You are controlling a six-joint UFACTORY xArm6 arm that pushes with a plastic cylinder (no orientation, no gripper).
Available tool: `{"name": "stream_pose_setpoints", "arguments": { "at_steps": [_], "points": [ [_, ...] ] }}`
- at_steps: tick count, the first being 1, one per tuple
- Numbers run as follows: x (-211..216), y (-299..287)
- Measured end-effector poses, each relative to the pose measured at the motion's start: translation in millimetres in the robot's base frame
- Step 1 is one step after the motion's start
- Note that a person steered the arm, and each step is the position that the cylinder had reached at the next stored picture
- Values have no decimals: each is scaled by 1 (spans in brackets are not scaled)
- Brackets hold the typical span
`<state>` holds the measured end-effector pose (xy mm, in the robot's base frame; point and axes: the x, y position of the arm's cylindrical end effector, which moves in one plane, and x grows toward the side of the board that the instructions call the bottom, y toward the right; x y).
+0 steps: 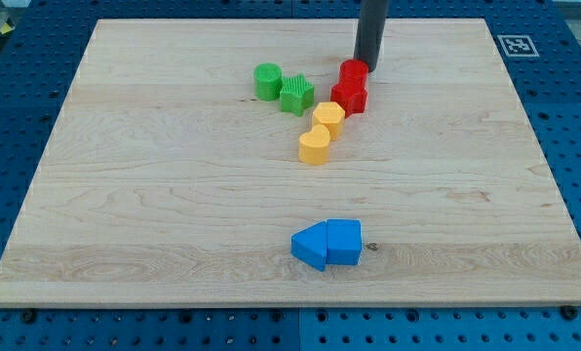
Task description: Slightly move the red blocks towards top of the board
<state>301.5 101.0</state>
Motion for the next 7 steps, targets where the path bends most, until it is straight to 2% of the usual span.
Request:
{"name": "stream_pose_setpoints", "arguments": {
  "at_steps": [1, 2, 3, 4, 5, 7],
  "points": [
    [-16, 17],
    [-21, 77],
    [24, 130],
    [85, 138],
    [106, 136],
    [109, 100]
  ]
}}
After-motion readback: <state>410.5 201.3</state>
